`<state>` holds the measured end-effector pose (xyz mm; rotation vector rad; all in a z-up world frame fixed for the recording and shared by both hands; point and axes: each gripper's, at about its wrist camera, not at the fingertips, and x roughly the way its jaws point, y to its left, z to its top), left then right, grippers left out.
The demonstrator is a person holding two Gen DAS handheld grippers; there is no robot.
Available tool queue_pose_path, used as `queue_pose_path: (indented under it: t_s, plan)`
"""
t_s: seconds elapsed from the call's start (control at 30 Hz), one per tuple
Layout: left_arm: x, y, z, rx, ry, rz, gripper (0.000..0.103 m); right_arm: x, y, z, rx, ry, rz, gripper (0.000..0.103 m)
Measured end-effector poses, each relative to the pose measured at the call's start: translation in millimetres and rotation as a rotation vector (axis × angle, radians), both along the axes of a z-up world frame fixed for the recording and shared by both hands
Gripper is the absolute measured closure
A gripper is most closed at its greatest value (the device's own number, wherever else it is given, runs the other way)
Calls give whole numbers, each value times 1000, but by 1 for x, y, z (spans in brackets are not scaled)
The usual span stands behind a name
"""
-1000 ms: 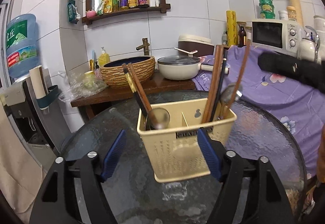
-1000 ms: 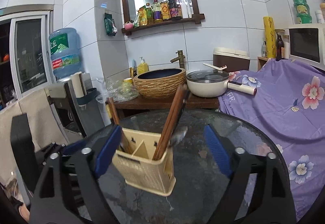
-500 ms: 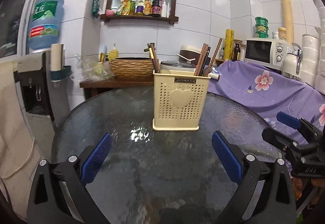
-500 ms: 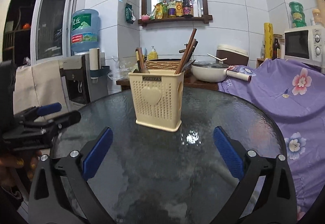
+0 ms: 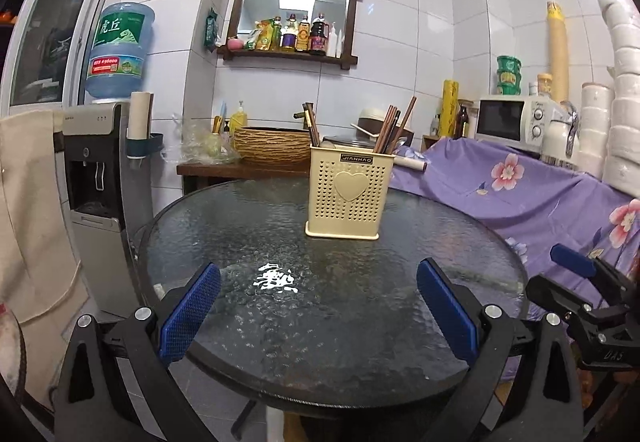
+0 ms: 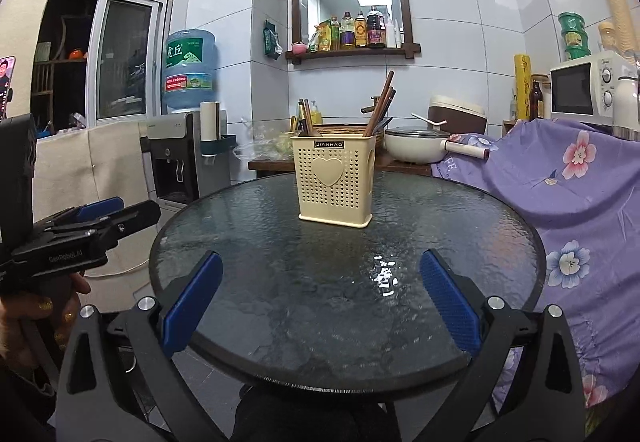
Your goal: Organize utensils
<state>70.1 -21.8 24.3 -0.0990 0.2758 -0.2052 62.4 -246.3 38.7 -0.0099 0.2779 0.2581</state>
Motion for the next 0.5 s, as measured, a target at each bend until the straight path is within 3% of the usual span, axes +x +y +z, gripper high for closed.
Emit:
queue_pose_path:
  t_s: [0.23,0.5]
  plan:
    - [-26,1,3,-2,-12,4,6,-30,-5,5,30,-38,-20,6]
    - [-31,2,5,-10,-8,8,6,-35,-4,9,33,-57,-25,6]
